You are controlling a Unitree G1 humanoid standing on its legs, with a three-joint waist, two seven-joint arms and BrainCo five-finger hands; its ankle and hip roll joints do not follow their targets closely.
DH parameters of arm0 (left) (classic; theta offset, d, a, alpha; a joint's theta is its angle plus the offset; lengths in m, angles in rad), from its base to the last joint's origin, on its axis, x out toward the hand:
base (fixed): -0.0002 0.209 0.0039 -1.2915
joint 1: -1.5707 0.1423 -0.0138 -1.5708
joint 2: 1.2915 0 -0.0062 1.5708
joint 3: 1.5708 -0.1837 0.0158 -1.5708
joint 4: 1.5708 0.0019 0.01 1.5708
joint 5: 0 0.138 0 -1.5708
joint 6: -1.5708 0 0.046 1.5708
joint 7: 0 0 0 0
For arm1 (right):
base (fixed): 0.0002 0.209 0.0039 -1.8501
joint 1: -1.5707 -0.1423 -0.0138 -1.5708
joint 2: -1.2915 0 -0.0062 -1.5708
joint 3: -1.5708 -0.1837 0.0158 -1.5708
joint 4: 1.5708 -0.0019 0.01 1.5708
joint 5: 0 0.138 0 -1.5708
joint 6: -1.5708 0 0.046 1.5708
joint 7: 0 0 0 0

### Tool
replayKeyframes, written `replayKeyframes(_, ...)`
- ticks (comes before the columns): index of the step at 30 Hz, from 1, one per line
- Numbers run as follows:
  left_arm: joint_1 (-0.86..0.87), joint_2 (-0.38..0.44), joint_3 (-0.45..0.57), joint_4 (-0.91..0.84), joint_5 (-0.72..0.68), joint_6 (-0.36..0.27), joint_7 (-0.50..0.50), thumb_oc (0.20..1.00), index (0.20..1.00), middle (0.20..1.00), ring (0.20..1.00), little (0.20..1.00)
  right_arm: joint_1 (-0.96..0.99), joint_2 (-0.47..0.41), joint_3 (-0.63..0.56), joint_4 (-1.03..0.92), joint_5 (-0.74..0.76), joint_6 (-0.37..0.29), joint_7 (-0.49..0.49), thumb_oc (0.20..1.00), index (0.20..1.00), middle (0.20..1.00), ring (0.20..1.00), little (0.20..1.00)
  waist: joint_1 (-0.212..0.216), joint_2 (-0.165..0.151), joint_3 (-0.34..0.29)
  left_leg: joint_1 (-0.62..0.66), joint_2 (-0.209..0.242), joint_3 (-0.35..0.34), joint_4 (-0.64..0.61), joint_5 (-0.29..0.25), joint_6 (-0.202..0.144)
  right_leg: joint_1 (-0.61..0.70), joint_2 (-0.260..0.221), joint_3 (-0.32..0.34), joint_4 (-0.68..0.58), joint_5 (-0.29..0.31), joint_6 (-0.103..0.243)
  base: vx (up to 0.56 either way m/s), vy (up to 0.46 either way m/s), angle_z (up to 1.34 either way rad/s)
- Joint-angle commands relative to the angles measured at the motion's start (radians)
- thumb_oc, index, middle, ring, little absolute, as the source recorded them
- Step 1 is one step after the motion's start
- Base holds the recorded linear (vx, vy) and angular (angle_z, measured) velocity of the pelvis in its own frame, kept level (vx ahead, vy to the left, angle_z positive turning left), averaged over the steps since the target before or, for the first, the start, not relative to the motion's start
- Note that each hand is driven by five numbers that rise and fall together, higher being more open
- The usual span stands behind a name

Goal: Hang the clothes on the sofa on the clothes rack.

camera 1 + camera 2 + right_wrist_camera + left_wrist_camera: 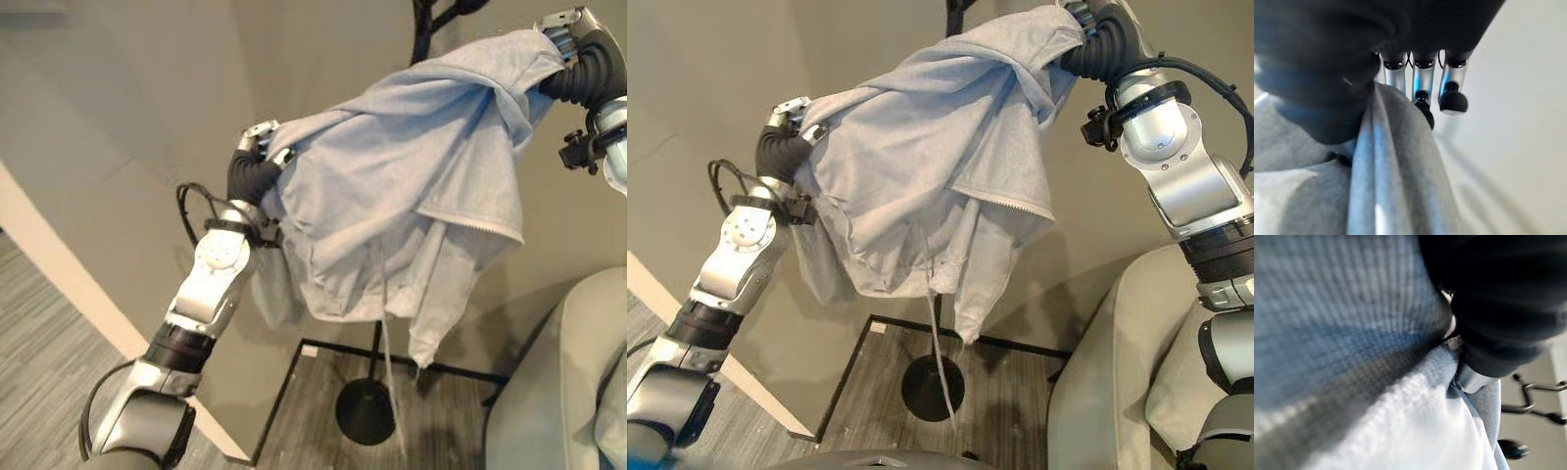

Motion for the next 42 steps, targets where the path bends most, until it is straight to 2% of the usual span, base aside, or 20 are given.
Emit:
replayKeyframes(1, -0.141, 0.060, -0.020, 0.081, 0.050, -0.040, 0.060, 0.200, 0.200, 0.200, 0.200, 0.200, -0.134, -0.005, 0.049, 0.100, 0.031, -0.004, -0.013, 0.200, 0.200, 0.200, 0.200, 0.200, 0.028, -0.031, -0.024, -0.018, -0.012, 0.066, 0.011, -0.082, 0.030, -0.027, -0.048, -0.002, 0.054, -0.110, 0.051, 0.05, -0.045, -0.14)
replayKeyframes(8, -0.355, 0.087, -0.110, 0.347, 0.091, -0.023, 0.121, 0.200, 0.200, 0.200, 0.200, 0.200, -0.240, 0.077, 0.145, 0.217, 0.037, -0.010, -0.044, 0.200, 0.200, 0.200, 0.200, 0.200, 0.013, -0.029, -0.021, -0.034, 0.027, 0.077, 0.011, -0.069, -0.001, -0.033, -0.011, 0.007, 0.034, -0.122, 0.037, 0.08, -0.081, -0.04)
replayKeyframes(13, -0.435, 0.108, -0.134, 0.442, 0.107, -0.019, 0.150, 0.200, 0.200, 0.200, 0.200, 0.200, -0.289, 0.114, 0.180, 0.278, 0.034, -0.021, -0.059, 0.200, 0.200, 0.200, 0.200, 0.200, 0.007, -0.033, -0.018, -0.042, 0.046, 0.077, 0.011, -0.064, -0.015, -0.038, 0.005, 0.005, 0.030, -0.130, 0.030, 0.08, -0.071, 0.05)
replayKeyframes(16, -0.549, 0.124, -0.192, 0.643, 0.125, -0.005, 0.159, 0.200, 0.200, 0.200, 0.200, 0.200, -0.372, 0.215, 0.252, 0.425, 0.027, -0.033, -0.071, 0.200, 0.200, 0.200, 0.200, 0.200, 0.006, -0.038, -0.017, -0.049, 0.068, 0.076, 0.011, -0.054, -0.031, -0.043, 0.027, 0.005, 0.021, -0.136, 0.021, 0.13, -0.098, 0.05)
replayKeyframes(21, -0.609, 0.108, -0.228, 0.760, 0.132, 0.000, 0.158, 0.200, 0.200, 0.200, 0.200, 0.200, -0.425, 0.295, 0.299, 0.548, 0.012, -0.035, -0.078, 0.200, 0.200, 0.200, 0.200, 0.200, 0.009, -0.039, -0.002, -0.078, 0.079, 0.071, 0.011, -0.039, -0.041, -0.064, 0.036, 0.001, 0.017, -0.136, 0.017, 0.05, -0.051, 0.08)
replayKeyframes(22, -0.619, 0.094, -0.241, 0.825, 0.130, 0.007, 0.145, 0.200, 0.200, 0.200, 0.200, 0.200, -0.432, 0.335, 0.309, 0.600, 0.006, -0.030, -0.074, 0.200, 0.200, 0.200, 0.200, 0.200, 0.010, -0.042, 0.007, -0.094, 0.084, 0.068, 0.011, -0.032, -0.044, -0.076, 0.040, -0.003, 0.016, -0.136, 0.016, 0.03, -0.043, 0.18)
replayKeyframes(25, -0.604, 0.065, -0.240, 0.855, 0.129, 0.004, 0.136, 0.200, 0.200, 0.200, 0.200, 0.200, -0.418, 0.372, 0.307, 0.666, -0.001, -0.026, -0.074, 0.200, 0.200, 0.200, 0.200, 0.200, 0.012, -0.043, 0.020, -0.118, 0.089, 0.061, 0.011, -0.022, -0.047, -0.098, 0.043, -0.008, 0.016, -0.134, 0.013, 0.02, -0.046, 0.08)
replayKeyframes(29, -0.541, 0.005, -0.227, 0.822, 0.124, -0.002, 0.137, 0.200, 0.200, 0.200, 0.200, 0.200, -0.366, 0.406, 0.282, 0.742, -0.010, -0.012, -0.083, 0.200, 0.200, 0.200, 0.200, 0.200, 0.020, -0.048, 0.054, -0.160, 0.091, 0.048, 0.011, -0.008, -0.048, -0.133, 0.047, -0.016, 0.018, -0.131, 0.007, -0.02, -0.038, 0.12)
replayKeyframes(34, -0.461, -0.045, -0.202, 0.722, 0.099, -0.020, 0.141, 0.200, 0.200, 0.200, 0.200, 0.200, -0.300, 0.422, 0.251, 0.741, -0.001, -0.009, -0.079, 0.200, 0.200, 0.200, 0.200, 0.200, 0.031, -0.047, 0.076, -0.184, 0.088, 0.039, 0.011, -0.001, -0.045, -0.153, 0.050, -0.021, 0.017, -0.131, 0.004, -0.01, -0.009, 0.03)
replayKeyframes(42, -0.238, -0.128, -0.129, 0.446, 0.031, -0.060, 0.129, 0.200, 0.200, 0.200, 0.200, 0.200, -0.108, 0.460, 0.157, 0.636, 0.026, -0.015, -0.071, 0.200, 0.200, 0.200, 0.200, 0.200, 0.044, -0.034, 0.087, -0.171, 0.081, 0.034, 0.011, -0.014, -0.036, -0.136, 0.043, -0.023, 0.016, -0.140, -0.002, 0.00, -0.001, 0.00)
